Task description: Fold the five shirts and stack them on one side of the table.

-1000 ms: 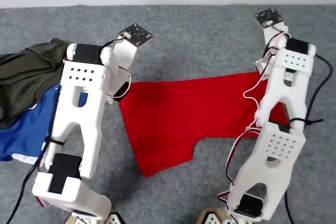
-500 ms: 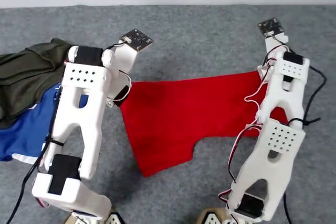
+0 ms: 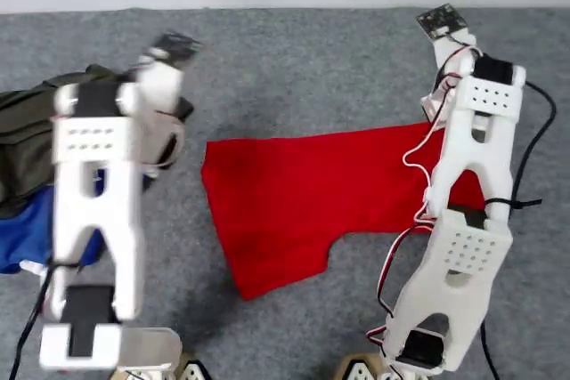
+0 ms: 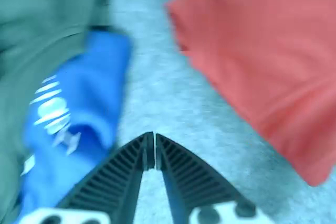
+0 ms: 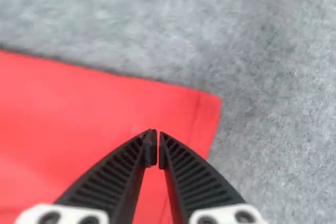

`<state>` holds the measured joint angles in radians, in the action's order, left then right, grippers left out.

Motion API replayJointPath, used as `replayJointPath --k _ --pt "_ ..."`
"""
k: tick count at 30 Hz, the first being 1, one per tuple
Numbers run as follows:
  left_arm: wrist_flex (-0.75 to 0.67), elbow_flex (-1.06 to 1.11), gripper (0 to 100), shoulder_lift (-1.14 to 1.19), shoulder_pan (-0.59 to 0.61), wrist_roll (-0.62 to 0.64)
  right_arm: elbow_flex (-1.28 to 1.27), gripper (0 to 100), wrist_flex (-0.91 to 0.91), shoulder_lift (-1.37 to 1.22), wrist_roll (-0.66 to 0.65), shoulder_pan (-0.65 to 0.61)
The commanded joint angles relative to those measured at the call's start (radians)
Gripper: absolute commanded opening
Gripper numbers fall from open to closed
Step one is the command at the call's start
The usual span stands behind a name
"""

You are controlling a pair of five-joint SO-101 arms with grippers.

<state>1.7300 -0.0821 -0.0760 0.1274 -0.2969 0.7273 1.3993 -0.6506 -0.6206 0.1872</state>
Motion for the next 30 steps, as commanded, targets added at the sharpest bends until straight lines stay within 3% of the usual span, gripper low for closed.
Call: replayJointPath --k 1,7,14,22,30 --pt "0.025 -0.005 2 -0.146 0.129 0.012 0.063 1.9 0.143 0.133 0.005 -0.062" --pt "0.025 0.145 2 -0.298 0.321 0.008 0.054 1.4 0.401 0.232 -0.058 -0.216" --pt "0.02 0.278 2 -0.462 0.468 -0.041 -0.203 1.3 0.397 0.437 -0.072 -0.367" --pt "-0.066 0.351 2 -0.471 0.667 -0.077 -0.623 1.4 0.377 0.598 -0.006 -0.638" --pt "-0.068 0.414 2 -0.474 0.7 -0.078 -0.885 1.3 0.153 0.599 0.101 -0.776"
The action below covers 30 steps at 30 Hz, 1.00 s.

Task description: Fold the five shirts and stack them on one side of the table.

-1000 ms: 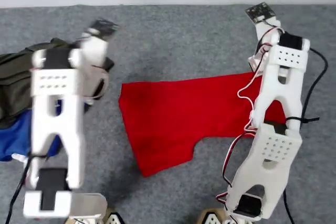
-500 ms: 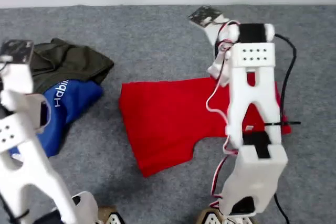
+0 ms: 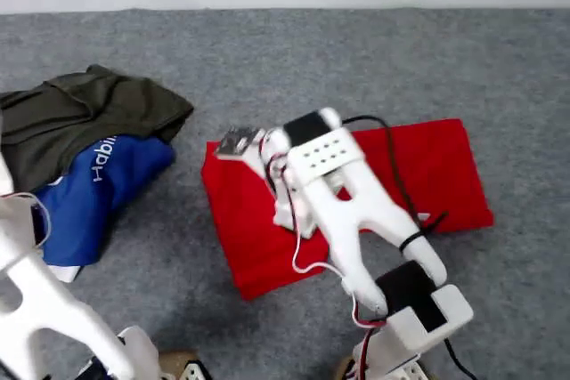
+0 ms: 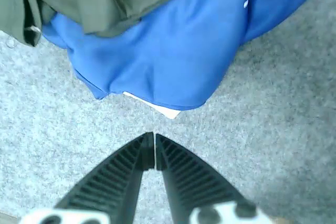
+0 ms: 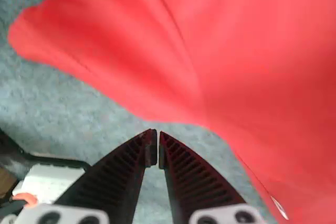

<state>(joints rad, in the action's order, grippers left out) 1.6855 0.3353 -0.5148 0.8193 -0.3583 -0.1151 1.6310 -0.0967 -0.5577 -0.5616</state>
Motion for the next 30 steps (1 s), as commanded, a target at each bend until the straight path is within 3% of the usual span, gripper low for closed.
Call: replayJointPath --k 1,14,24,30 --pt "-0.023 -0.005 2 -0.035 0.008 -0.017 -0.072 1.3 -0.11 0.045 0.049 -0.028" --pt "-0.005 -0.004 2 -0.037 0.017 -0.014 -0.442 1.3 -0.403 0.047 0.061 -0.022" --pt "-0.005 -0.004 2 -0.037 0.017 -0.012 -0.258 2.3 -0.255 0.143 0.063 -0.065" --pt "-0.011 -0.004 2 -0.035 0.017 -0.012 -0.192 20.9 -0.068 0.2 0.061 -0.208"
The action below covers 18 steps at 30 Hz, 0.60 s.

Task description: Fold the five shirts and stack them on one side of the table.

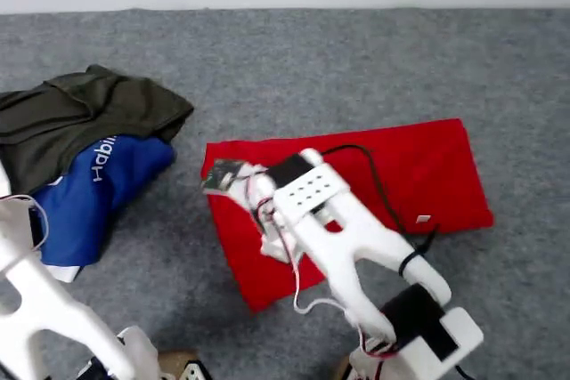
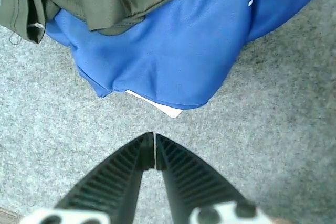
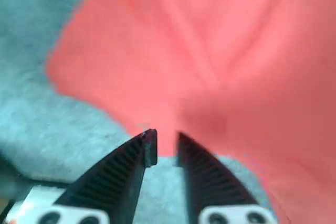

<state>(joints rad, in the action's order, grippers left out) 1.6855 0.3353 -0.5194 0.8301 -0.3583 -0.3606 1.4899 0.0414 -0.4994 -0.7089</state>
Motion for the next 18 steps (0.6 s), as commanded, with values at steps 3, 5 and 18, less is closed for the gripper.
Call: replayJointPath --k 3,5,18 --pt "-0.011 -0.004 2 -0.031 0.006 -0.015 0.014 23.5 0.087 0.076 0.0 -0.136" --pt "-0.011 -0.004 2 -0.031 0.006 -0.015 -0.025 23.6 0.059 0.074 -0.017 -0.185" --pt "-0.005 -0.004 2 -0.031 0.006 -0.017 -0.224 23.6 -0.298 -0.025 -0.023 -0.225"
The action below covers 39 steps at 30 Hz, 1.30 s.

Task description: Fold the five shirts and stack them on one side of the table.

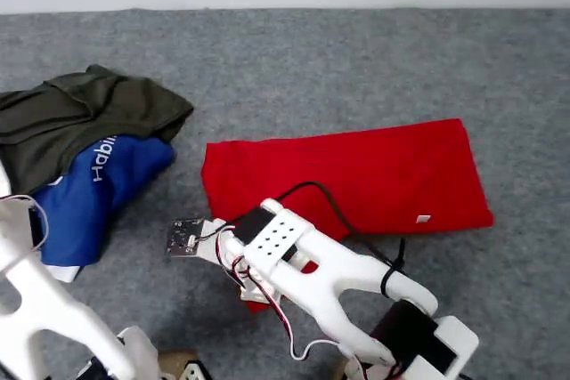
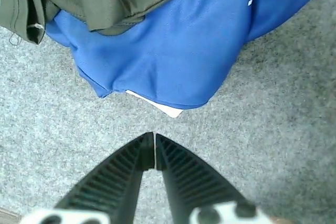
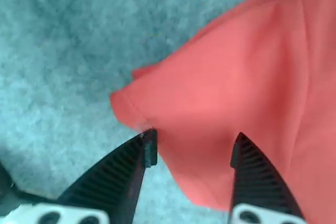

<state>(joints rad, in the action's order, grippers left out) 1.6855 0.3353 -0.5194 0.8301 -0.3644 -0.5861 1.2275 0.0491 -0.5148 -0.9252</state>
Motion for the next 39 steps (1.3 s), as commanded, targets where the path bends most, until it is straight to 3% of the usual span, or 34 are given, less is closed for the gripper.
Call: replayJointPath --k 1,5,13,28,36,39 --pt "-0.005 -0.004 2 -0.031 0.006 -0.011 0.006 23.5 -0.042 -0.065 -0.006 -0.008" --pt "-0.005 -0.004 2 -0.031 0.006 -0.011 0.034 22.3 -0.094 -0.179 -0.002 -0.007" --pt "-0.006 -0.004 2 -0.031 0.006 -0.011 0.164 0.9 -0.056 -0.269 -0.003 0.019" --pt "-0.011 -0.004 2 -0.031 0.002 -0.011 0.528 1.1 0.127 -0.278 -0.046 0.193" --pt "-0.011 -0.004 2 -0.031 0.0 -0.011 0.669 1.6 0.111 -0.302 -0.046 0.242" --pt "-0.011 -0.004 2 -0.031 0.0 -0.011 0.729 6.3 0.11 -0.372 -0.046 0.271"
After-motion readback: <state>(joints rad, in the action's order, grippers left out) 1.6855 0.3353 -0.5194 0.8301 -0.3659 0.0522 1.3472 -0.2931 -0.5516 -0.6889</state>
